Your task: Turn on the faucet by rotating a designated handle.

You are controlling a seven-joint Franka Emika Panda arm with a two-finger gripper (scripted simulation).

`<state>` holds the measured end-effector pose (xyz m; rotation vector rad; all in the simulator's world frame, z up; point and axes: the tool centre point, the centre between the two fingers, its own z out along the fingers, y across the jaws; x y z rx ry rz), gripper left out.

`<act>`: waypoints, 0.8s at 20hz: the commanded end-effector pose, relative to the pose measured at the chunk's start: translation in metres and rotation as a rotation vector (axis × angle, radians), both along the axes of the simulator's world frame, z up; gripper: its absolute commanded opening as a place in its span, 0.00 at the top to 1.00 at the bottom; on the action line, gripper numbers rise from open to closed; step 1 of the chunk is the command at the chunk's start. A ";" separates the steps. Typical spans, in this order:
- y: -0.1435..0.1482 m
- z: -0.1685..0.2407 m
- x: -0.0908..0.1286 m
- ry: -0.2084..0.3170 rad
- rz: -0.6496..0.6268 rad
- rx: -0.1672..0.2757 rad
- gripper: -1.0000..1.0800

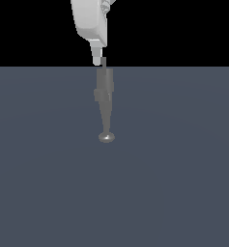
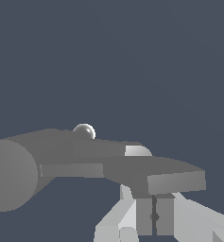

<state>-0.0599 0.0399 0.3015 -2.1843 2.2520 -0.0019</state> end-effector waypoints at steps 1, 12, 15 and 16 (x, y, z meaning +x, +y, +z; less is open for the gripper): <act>-0.032 -0.001 -0.001 0.003 -0.028 -0.002 1.00; -0.043 0.000 0.010 0.000 0.001 0.000 1.00; -0.051 0.000 0.016 0.001 -0.003 -0.001 1.00; -0.053 0.000 0.018 0.001 -0.004 -0.001 1.00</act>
